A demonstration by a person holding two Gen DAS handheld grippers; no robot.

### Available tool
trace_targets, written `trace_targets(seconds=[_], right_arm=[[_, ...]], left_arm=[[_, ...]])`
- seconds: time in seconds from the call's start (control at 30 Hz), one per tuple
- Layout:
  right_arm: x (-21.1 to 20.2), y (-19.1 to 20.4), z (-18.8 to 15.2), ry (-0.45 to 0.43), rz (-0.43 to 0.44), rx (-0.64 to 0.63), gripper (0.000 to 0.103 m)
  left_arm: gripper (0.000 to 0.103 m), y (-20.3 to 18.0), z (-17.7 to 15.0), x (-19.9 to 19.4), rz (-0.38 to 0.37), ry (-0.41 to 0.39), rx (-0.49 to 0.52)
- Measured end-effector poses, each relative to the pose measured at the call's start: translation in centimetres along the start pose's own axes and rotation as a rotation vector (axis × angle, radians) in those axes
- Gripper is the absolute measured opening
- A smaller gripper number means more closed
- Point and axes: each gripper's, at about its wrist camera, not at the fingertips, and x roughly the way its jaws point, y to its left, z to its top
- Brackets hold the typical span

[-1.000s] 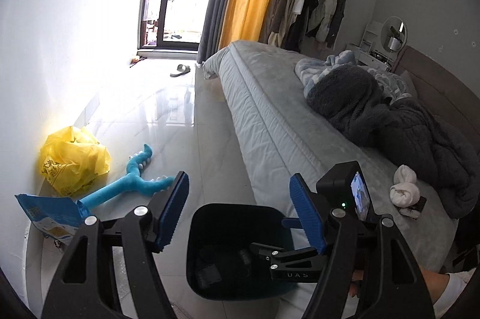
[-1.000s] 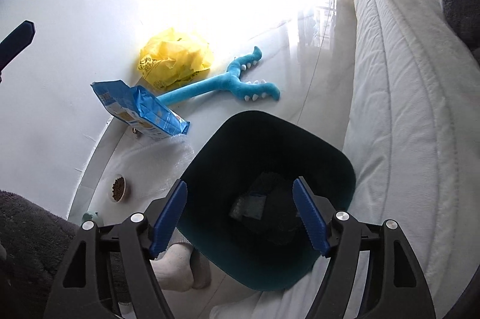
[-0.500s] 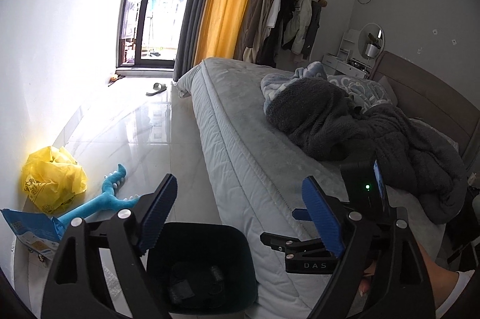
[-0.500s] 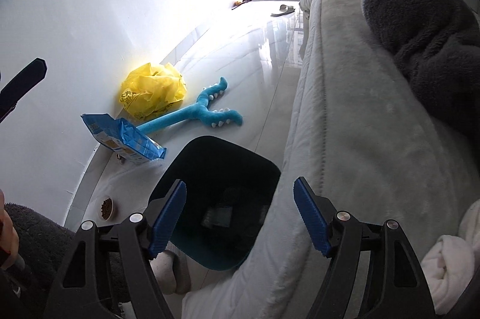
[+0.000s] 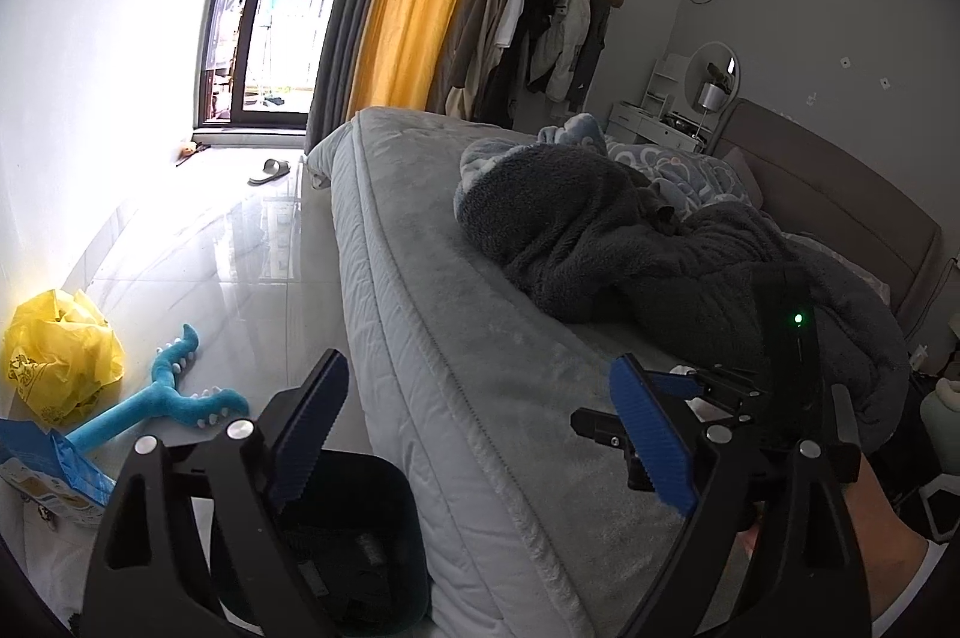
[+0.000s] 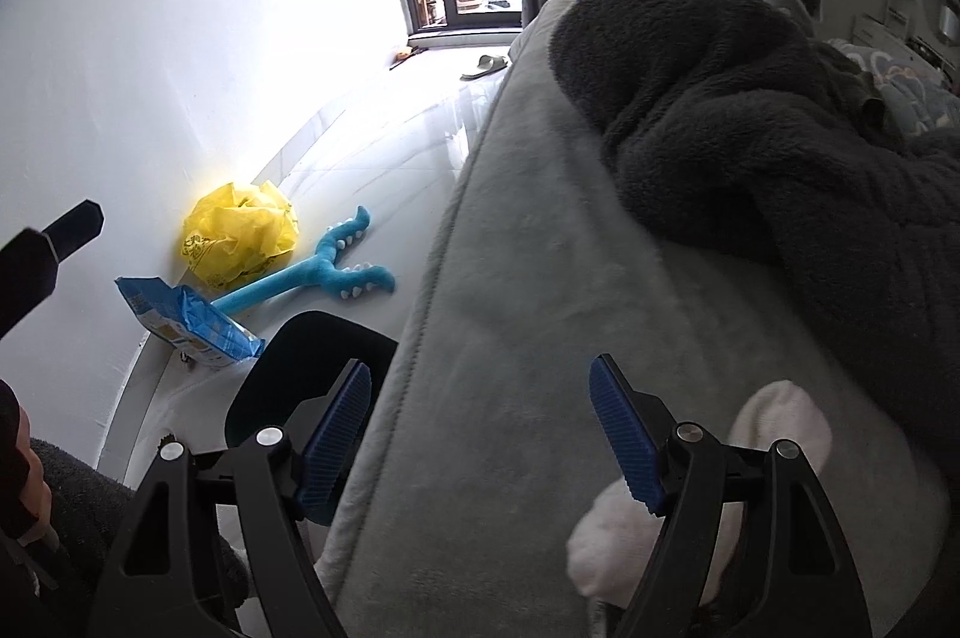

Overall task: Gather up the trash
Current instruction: 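Grasp a white sock ball with the right gripper while the left gripper grasps another sock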

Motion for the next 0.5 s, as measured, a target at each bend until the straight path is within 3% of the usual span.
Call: trace_targets(seconds=[0.3, 0.5], right_arm=[[-1.8, -5.1, -0.9, -0.013, -0.060, 0.087, 0.077], [-2.3, -7.7, -1.3, -0.024, -0.100, 0.149, 0.077]], left_arm=[[0.091, -4.2, -0.5, 3.5, -0.081, 0.064, 0.054], [0.091, -5.0, -1.4, 6.5, -0.096, 0.132, 0.059]])
